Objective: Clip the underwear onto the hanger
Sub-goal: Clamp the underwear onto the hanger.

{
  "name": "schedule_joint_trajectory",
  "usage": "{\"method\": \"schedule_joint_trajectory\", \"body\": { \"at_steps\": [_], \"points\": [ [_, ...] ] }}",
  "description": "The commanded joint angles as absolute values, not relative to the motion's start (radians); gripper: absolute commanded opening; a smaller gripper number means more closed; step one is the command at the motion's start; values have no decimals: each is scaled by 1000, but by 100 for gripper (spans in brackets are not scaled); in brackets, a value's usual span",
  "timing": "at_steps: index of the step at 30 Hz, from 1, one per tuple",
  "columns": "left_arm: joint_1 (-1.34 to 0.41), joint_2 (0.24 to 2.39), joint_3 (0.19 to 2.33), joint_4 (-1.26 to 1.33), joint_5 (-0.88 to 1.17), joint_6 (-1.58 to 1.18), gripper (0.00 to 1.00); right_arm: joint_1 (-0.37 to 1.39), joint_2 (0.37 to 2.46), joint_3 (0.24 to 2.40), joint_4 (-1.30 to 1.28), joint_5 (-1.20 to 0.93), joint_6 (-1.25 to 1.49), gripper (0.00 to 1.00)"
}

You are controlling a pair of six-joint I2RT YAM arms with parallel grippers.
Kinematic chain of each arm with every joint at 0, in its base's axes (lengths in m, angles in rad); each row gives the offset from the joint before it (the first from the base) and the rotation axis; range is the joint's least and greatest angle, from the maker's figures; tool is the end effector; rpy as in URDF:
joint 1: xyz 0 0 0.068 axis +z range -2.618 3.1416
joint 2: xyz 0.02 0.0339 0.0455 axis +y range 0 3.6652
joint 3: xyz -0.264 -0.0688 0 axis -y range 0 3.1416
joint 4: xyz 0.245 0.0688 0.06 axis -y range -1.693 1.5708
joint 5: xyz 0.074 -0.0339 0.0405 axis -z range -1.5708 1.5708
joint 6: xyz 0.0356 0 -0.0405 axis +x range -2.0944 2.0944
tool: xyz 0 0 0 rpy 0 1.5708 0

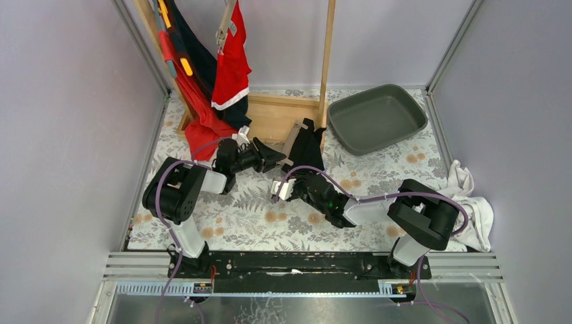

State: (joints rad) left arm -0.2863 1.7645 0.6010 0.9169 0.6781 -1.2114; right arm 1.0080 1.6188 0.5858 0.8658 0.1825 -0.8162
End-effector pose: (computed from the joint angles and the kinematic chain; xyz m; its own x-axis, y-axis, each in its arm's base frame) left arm 0.3022 -0.1122 0.1465 -0.8345 -0.5143 -0.1977 0.0634 0.2669 -0.9616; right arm 0.1747 0.2648 0.1794 0.4756 -0.5890 -0.6534 -0.5690 0.3605 -0.7391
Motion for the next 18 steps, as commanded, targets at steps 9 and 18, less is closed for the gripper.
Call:
{"method": "schedule_joint_trajectory", "body": {
  "at_steps": [9, 18],
  "points": [
    [-287, 1865, 611, 1150, 729, -1267, 41, 1023, 1546, 557, 945, 207, -824, 0],
    [-287, 1913, 637, 1201, 723, -1276, 41, 1023, 1505, 534, 924, 193, -826, 0]
  ]
}}
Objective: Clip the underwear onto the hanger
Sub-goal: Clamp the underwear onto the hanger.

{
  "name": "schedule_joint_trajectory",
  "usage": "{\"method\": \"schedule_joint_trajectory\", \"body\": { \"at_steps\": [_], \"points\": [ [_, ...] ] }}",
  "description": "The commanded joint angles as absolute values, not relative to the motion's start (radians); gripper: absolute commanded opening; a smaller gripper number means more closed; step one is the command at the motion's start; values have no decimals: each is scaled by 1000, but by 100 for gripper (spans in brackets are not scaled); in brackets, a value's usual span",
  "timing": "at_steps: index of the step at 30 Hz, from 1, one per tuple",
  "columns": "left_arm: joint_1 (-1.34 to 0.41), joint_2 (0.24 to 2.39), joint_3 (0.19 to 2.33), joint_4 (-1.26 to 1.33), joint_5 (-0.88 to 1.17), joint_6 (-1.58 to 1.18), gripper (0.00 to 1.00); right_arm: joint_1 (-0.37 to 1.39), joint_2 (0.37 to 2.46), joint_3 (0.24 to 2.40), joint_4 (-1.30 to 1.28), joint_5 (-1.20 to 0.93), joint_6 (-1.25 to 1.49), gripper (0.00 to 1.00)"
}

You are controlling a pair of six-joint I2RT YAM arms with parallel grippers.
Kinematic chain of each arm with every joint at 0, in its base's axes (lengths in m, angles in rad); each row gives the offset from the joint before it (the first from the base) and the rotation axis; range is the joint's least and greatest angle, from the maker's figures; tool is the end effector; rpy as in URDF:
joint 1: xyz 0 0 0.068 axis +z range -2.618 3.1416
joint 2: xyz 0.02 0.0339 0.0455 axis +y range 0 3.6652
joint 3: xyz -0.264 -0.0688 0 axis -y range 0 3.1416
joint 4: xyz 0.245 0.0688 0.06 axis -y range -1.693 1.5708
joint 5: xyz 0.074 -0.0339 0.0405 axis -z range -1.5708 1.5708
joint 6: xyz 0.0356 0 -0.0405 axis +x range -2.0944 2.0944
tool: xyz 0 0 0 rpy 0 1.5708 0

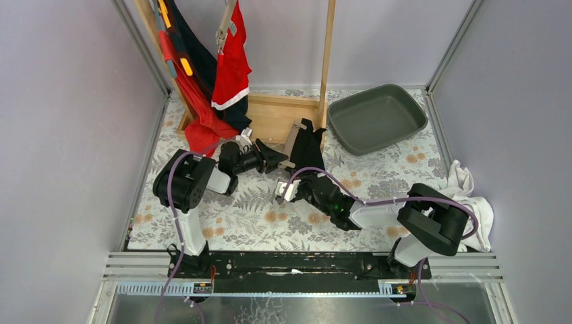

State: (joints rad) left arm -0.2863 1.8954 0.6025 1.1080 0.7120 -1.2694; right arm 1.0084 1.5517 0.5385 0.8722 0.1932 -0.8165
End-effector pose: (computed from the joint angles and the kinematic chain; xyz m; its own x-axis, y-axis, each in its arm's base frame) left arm 0.3084 -0.1150 0.1260 -0.8448 -0.5049 -0.1771 0.0779 0.2113 -0.9743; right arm 0.1675 0.2530 0.1860 0.4799 -0.5800 -0.6583 -0.5537 0.3818 -0.7400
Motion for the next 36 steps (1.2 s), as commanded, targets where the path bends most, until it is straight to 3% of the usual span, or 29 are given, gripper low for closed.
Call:
{"method": "schedule_joint_trajectory", "body": {
  "at_steps": [1, 25, 36],
  "points": [
    [-287, 1919, 641, 1202, 721, -1276, 41, 1023, 1500, 530, 922, 191, -826, 0],
    [-304, 1990, 688, 1244, 706, -1310, 40, 1023, 1480, 519, 879, 126, -809, 0],
    [-322, 2004, 699, 1251, 698, -1316, 15, 1023, 1479, 523, 868, 113, -808, 0]
  ]
}}
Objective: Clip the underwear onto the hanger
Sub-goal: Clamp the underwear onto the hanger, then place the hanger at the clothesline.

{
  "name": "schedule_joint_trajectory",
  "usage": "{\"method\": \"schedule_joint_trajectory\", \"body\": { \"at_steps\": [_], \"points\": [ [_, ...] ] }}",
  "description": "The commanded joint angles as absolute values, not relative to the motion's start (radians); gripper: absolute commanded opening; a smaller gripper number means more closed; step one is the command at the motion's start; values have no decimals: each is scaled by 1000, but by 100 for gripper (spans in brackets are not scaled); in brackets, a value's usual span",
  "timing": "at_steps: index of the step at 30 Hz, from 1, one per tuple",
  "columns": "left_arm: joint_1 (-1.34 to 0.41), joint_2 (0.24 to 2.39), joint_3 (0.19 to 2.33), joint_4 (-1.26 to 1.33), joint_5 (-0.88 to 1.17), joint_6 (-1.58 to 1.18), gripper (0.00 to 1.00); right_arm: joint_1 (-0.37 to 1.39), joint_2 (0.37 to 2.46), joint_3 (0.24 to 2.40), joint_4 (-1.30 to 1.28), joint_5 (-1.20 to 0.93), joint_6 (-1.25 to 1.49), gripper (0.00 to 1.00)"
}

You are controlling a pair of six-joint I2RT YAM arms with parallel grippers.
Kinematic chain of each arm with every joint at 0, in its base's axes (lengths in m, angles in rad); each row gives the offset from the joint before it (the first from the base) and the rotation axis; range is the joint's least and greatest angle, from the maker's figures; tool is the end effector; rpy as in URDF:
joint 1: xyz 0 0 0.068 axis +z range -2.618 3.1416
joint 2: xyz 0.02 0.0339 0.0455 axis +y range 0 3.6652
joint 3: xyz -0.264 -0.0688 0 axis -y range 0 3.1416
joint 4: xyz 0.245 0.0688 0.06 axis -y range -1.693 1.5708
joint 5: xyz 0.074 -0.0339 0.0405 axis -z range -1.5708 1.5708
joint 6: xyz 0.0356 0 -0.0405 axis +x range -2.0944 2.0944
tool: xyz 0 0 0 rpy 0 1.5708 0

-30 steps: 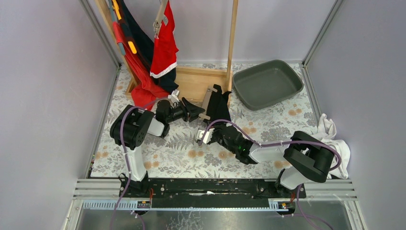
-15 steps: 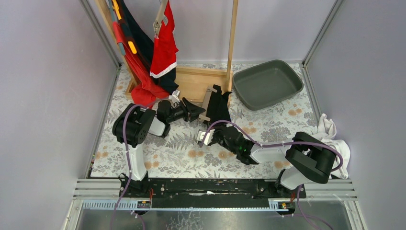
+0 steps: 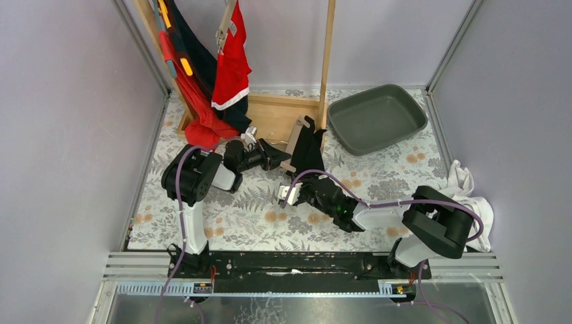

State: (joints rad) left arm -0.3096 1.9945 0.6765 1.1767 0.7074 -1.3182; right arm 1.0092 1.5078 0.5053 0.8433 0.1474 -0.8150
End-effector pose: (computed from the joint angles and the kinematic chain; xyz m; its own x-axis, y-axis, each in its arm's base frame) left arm 0.3244 -0.1281 0.1177 -0.8511 -0.5004 -0.1588 0.0811 0.1735 -0.9815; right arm 0.1608 0.2458 0.1855 0.4952 -0.5647 -0.6603 -0.5827 0.3478 -0.7345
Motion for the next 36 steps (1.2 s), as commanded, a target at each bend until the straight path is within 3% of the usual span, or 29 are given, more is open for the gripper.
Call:
{"method": "schedule_joint_trajectory", "body": {
  "at_steps": [1, 4, 11, 12, 14, 16, 20, 27, 36],
  "points": [
    [-322, 2005, 698, 1254, 698, -1316, 12, 1023, 1481, 524, 868, 111, -809, 0],
    [-322, 2004, 695, 1263, 695, -1319, 0, 1023, 1490, 530, 864, 113, -804, 0],
    [-317, 1950, 667, 1280, 676, -1316, 0, 1024, 1437, 518, 868, 198, -760, 2],
    [-314, 1932, 665, 1270, 676, -1311, 0, 1023, 1421, 518, 860, 223, -745, 7],
    [-306, 1886, 669, 1215, 680, -1283, 0, 1024, 1387, 518, 826, 272, -725, 33],
    [-298, 1822, 689, 1087, 674, -1214, 0, 1022, 1354, 497, 827, 306, -719, 46],
    [-296, 1676, 781, 721, 595, -1006, 0, 1020, 1292, 453, 824, 348, -721, 54],
    [-293, 1570, 921, 422, 561, -865, 0, 1020, 1124, 384, 827, 496, -616, 70],
    [-375, 1407, 1036, 40, 402, -654, 0, 1019, 1085, 430, 749, 823, -526, 77]
  ]
}}
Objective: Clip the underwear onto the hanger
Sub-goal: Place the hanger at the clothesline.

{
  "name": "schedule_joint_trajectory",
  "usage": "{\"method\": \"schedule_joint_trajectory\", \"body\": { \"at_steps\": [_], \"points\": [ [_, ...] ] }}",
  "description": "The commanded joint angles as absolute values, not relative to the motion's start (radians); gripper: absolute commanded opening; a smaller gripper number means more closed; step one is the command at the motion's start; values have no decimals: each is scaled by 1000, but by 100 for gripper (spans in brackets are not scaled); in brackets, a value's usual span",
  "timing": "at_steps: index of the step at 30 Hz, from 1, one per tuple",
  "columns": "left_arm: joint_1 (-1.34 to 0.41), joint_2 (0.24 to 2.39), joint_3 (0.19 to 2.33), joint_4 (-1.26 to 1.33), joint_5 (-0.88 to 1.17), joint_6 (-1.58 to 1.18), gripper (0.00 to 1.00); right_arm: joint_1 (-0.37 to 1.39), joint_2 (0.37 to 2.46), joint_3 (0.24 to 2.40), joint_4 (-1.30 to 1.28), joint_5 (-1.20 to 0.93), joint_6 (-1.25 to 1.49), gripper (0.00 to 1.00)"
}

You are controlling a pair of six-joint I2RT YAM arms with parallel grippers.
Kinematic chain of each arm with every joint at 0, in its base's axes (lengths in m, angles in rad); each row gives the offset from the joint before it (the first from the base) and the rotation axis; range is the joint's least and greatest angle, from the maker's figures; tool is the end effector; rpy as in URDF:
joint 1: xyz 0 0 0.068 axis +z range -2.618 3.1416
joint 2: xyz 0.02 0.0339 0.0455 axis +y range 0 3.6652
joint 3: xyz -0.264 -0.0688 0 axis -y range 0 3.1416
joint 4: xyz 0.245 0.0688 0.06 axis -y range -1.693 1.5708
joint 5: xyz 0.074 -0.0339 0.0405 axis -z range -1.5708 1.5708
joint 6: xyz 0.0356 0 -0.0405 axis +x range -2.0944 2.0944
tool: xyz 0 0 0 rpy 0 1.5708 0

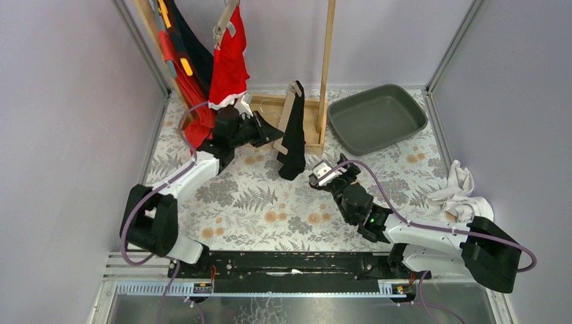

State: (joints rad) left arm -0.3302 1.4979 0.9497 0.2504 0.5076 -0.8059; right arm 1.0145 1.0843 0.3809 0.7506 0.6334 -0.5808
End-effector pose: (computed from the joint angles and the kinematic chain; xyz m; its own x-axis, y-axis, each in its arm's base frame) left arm 0.3176 -0.1271 0.2695 -0.7138 -0.4218 -0.5591 0.3004 0.5368 -0.7885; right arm 0.1366 0.1798 0.2390 0.2251 -0.4755 -0.8504 -0.2976 0.7976 -0.5247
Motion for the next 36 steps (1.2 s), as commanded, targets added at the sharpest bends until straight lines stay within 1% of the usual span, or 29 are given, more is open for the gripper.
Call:
{"method": "schedule_joint_trajectory", "body": {
  "at_steps": [1, 5, 11, 17, 22, 27, 36],
  "points": [
    [-386, 1394, 1066, -18, 370, -629, 0, 1017, 1085, 434, 752, 838, -523, 78],
    [-411, 1378, 1221, -217, 281, -549, 0, 1010, 1070, 440, 752, 835, -495, 78],
    [-454, 1440, 1514, -461, 128, -452, 0, 1005, 1053, 442, 734, 814, -461, 78],
    [-471, 1586, 1839, -601, 13, -387, 0, 1005, 1019, 432, 710, 779, -427, 77],
    [-473, 1700, 2082, -646, 0, -337, 0, 1005, 978, 416, 689, 747, -401, 77],
    [-474, 1772, 2177, -645, 21, -327, 0, 1005, 963, 404, 687, 741, -407, 77],
    [-480, 1760, 2130, -566, -1, -319, 0, 1004, 982, 394, 707, 722, -399, 77]
  ]
}}
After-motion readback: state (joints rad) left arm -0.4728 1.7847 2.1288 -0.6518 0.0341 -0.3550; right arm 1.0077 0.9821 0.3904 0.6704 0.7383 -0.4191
